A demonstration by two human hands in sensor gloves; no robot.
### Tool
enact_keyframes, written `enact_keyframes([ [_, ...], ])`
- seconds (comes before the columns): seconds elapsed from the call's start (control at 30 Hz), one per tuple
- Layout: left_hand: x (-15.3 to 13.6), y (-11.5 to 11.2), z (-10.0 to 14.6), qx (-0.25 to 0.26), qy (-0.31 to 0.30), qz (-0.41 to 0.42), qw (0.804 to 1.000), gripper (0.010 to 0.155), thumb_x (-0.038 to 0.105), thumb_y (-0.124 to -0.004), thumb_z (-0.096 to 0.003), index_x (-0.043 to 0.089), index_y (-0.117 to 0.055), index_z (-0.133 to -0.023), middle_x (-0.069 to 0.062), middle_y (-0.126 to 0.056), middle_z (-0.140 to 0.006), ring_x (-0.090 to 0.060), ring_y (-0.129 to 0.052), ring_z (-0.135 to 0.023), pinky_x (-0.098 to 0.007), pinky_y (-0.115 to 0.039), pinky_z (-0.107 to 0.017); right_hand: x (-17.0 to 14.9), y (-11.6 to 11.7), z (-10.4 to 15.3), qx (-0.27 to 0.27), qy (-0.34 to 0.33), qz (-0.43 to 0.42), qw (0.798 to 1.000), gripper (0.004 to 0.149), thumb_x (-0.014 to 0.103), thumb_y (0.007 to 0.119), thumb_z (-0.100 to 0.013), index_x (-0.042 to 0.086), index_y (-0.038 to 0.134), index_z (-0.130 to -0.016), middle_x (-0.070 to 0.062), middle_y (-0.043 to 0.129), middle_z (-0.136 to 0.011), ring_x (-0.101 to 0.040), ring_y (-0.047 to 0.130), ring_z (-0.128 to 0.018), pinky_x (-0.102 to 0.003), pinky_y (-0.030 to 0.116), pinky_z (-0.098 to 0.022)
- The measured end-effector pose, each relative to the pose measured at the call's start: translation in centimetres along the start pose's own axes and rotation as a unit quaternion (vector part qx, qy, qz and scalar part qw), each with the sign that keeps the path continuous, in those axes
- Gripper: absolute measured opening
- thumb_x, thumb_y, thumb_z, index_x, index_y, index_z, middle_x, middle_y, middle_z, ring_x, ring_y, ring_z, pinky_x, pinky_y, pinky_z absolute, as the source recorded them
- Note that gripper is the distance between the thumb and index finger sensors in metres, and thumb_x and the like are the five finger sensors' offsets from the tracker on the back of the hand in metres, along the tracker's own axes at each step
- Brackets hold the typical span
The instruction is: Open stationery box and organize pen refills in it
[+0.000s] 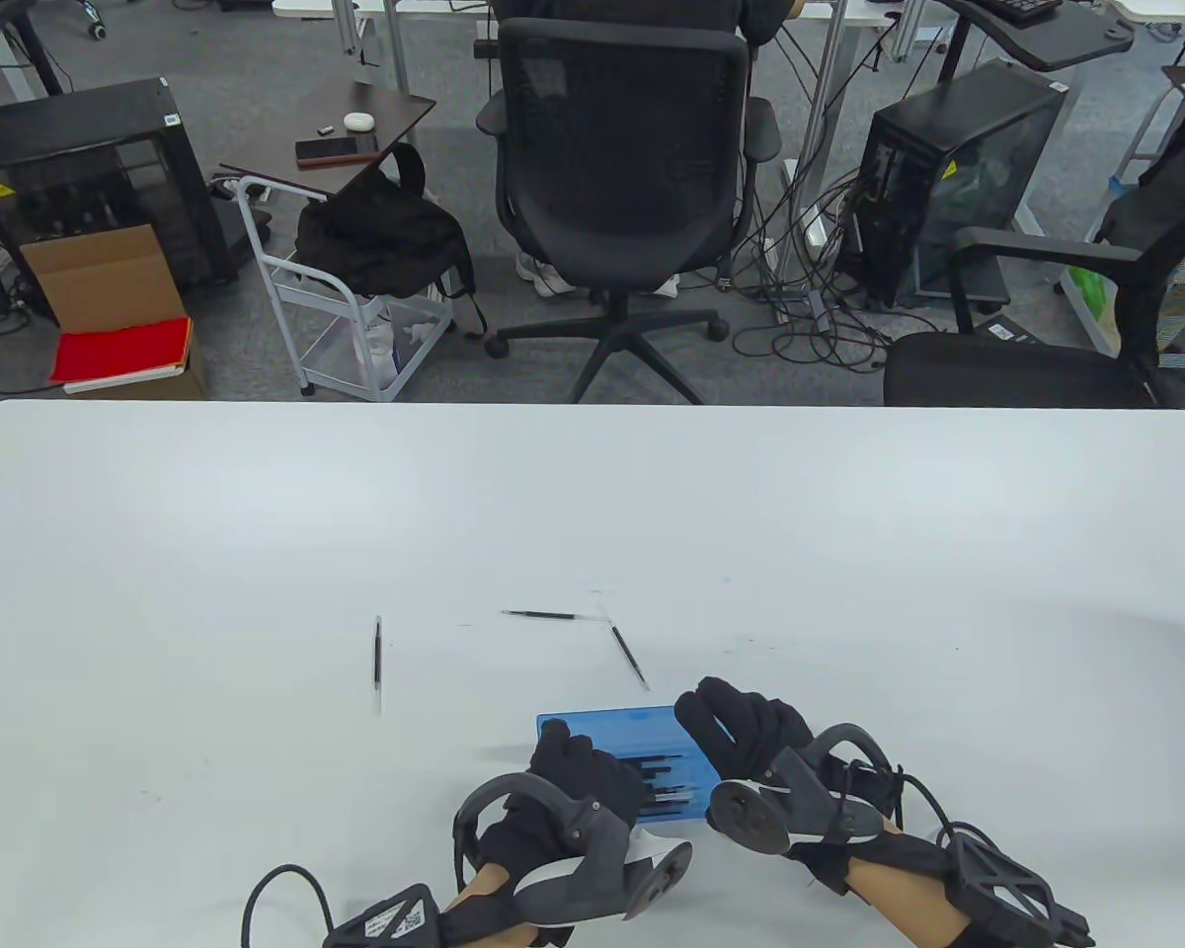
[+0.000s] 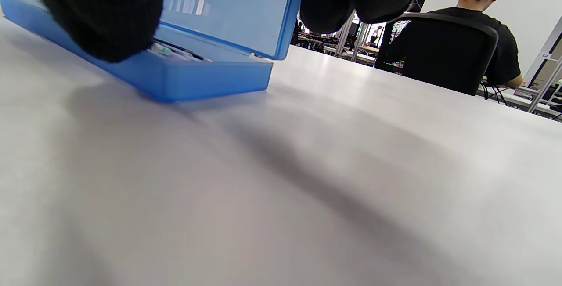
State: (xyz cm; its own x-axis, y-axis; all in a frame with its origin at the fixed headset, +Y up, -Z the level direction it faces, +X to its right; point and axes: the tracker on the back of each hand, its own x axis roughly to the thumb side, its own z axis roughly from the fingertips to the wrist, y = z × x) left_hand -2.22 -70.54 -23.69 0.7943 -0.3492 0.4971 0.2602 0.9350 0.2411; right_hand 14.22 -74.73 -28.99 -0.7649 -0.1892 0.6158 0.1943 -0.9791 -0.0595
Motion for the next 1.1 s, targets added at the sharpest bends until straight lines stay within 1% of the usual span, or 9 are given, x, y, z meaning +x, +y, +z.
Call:
enact_keyframes([
  [0.2, 1.4, -2.2, -1.2, -0.019, -0.009, -0.017, 1.0, 0.048, 0.03, -0.097, -0.0406, 0.021, -0.088, -0.086, 0.001, -0.102, -0.08, -0.026, -0.104, -0.075, -0.058, -0.072, -0.074, 0.0, 0.0, 0.0, 0.0, 0.0, 0.0, 1.0, 0.113, 0.053, 0.082, -0.044, 0.012, 0.002, -0.114, -0.03, 0.02, -0.122, -0.048, 0.062, -0.105, -0.062, 0.06, -0.077],
  [0.37, 1.9, -3.0, -2.1, -0.036, -0.011, -0.028, 0.999, 0.048, 0.03, -0.096, -0.0414, 0.022, -0.087, -0.087, 0.001, -0.101, -0.081, -0.026, -0.103, -0.076, -0.057, -0.072, -0.074, 0.0, 0.0, 0.0, -0.001, 0.0, 0.003, 1.0, 0.113, 0.053, 0.082, -0.044, 0.012, 0.002, -0.114, -0.03, 0.02, -0.122, -0.049, 0.062, -0.105, -0.062, 0.06, -0.077],
  [0.5, 1.9, -2.9, -2.2, -0.041, -0.016, -0.026, 0.999, 0.047, 0.032, -0.095, -0.0427, 0.024, -0.086, -0.088, 0.002, -0.1, -0.084, -0.025, -0.102, -0.078, -0.057, -0.071, -0.075, 0.1, 0.0, 0.0, -0.001, 0.0, 0.002, 1.0, 0.113, 0.053, 0.081, -0.044, 0.012, 0.002, -0.113, -0.031, 0.02, -0.122, -0.048, 0.062, -0.105, -0.062, 0.06, -0.077],
  [0.63, 1.2, -1.8, -2.1, -0.029, -0.003, -0.007, 1.0, 0.047, 0.033, -0.095, -0.0428, 0.025, -0.086, -0.089, 0.002, -0.1, -0.084, -0.025, -0.102, -0.079, -0.056, -0.071, -0.075, 0.1, 0.0, 0.1, -0.001, 0.0, 0.003, 1.0, 0.113, 0.053, 0.081, -0.044, 0.012, 0.002, -0.113, -0.031, 0.02, -0.122, -0.048, 0.062, -0.105, -0.062, 0.06, -0.077],
  [0.83, -1.6, 1.2, -2.1, 0.003, 0.049, 0.018, 0.999, 0.045, 0.033, -0.094, -0.0435, 0.025, -0.088, -0.088, 0.002, -0.101, -0.083, -0.025, -0.103, -0.077, -0.056, -0.072, -0.075, 0.1, 0.0, 0.1, -0.001, 0.0, 0.002, 1.0, 0.113, 0.053, 0.081, -0.044, 0.012, 0.002, -0.113, -0.031, 0.02, -0.122, -0.048, 0.062, -0.105, -0.062, 0.06, -0.077],
  [0.9, -2.8, 1.8, -2.3, -0.003, 0.078, 0.02, 0.997, 0.045, 0.034, -0.094, -0.044, 0.025, -0.088, -0.088, 0.002, -0.101, -0.083, -0.025, -0.103, -0.077, -0.056, -0.071, -0.075, 0.1, 0.0, 0.1, 0.0, 0.001, 0.002, 1.0, 0.113, 0.053, 0.081, -0.044, 0.012, 0.002, -0.113, -0.031, 0.02, -0.122, -0.048, 0.062, -0.105, -0.062, 0.06, -0.077],
  [1.0, -5.7, 2.6, -2.7, -0.011, 0.139, 0.029, 0.99, 0.045, 0.034, -0.094, -0.0441, 0.025, -0.088, -0.088, 0.001, -0.101, -0.084, -0.026, -0.103, -0.078, -0.057, -0.071, -0.075, 0.1, 0.0, 0.1, 0.0, 0.002, 0.002, 1.0, 0.113, 0.053, 0.081, -0.044, 0.012, 0.002, -0.113, -0.031, 0.02, -0.122, -0.048, 0.062, -0.105, -0.062, 0.06, -0.077],
  [1.1, -8.6, 2.5, -2.9, -0.019, 0.203, 0.043, 0.978, 0.045, 0.034, -0.094, -0.0447, 0.024, -0.088, -0.089, 0.001, -0.101, -0.084, -0.027, -0.102, -0.078, -0.057, -0.07, -0.075, 0.1, 0.0, 0.1, 0.0, 0.002, 0.003, 1.0, 0.113, 0.053, 0.081, -0.044, 0.012, 0.002, -0.113, -0.03, 0.02, -0.122, -0.048, 0.062, -0.105, -0.062, 0.06, -0.077],
])
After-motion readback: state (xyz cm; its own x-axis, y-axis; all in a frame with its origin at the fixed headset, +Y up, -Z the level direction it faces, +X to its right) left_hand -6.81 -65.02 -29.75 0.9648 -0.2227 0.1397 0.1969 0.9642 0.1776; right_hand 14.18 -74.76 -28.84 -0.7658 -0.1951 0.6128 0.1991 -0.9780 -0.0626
